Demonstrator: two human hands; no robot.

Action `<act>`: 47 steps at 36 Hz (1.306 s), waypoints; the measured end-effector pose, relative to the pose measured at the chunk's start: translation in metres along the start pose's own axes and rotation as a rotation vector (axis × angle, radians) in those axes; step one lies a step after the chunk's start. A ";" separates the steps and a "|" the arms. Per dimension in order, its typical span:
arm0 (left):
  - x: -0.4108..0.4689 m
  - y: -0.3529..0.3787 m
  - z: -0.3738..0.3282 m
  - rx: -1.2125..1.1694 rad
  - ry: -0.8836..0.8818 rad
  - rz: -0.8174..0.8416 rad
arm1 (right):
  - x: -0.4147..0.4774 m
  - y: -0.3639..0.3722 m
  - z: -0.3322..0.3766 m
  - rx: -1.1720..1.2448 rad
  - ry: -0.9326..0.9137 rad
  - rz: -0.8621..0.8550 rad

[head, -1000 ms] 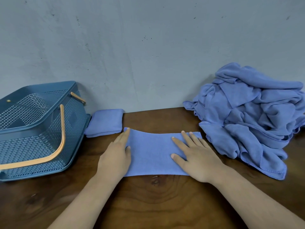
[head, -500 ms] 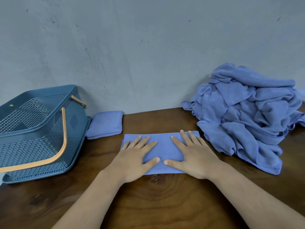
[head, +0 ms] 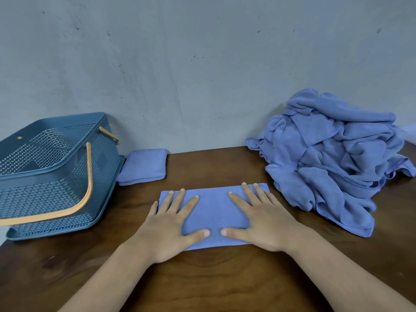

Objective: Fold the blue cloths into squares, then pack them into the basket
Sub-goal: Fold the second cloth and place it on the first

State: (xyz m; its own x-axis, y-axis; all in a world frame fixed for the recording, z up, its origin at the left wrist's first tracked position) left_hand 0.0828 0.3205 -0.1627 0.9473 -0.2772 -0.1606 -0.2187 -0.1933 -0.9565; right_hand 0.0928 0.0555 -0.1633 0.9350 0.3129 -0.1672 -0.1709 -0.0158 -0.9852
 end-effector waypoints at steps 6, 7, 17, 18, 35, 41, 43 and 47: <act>-0.009 -0.006 -0.005 0.008 -0.038 0.071 | -0.006 -0.004 0.000 -0.004 -0.022 0.032; -0.010 -0.007 -0.005 0.017 -0.050 0.097 | -0.006 -0.002 0.001 -0.002 -0.027 0.042; 0.007 -0.012 -0.061 0.109 0.147 -0.069 | -0.006 0.000 0.001 0.009 -0.043 0.024; 0.012 -0.009 -0.070 0.096 0.214 -0.084 | -0.005 -0.001 0.001 0.014 -0.048 0.021; 0.015 0.007 -0.040 -0.034 0.213 0.021 | 0.008 0.000 -0.043 0.107 0.048 -0.089; 0.016 0.008 -0.039 -0.044 0.218 0.025 | 0.021 -0.014 -0.050 0.098 0.086 -0.289; 0.018 0.007 -0.039 -0.042 0.217 0.036 | 0.027 -0.021 -0.049 0.092 0.103 -0.283; 0.020 0.007 -0.039 -0.036 0.218 0.030 | 0.047 -0.043 -0.050 0.082 0.111 -0.122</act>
State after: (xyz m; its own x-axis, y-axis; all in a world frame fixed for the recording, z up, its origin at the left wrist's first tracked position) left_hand 0.0910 0.2771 -0.1631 0.8683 -0.4791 -0.1287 -0.2577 -0.2140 -0.9422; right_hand 0.1601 0.0233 -0.1303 0.9782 0.2005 -0.0539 -0.0741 0.0945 -0.9928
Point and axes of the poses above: each hand's wrist, its own x-axis towards the middle knuckle, its own y-axis out of the palm, z = x × y, the point moved 3 cm from there along x, towards the middle knuckle, and after that the axes turned 9 degrees about -x, right-handed, at the moved point
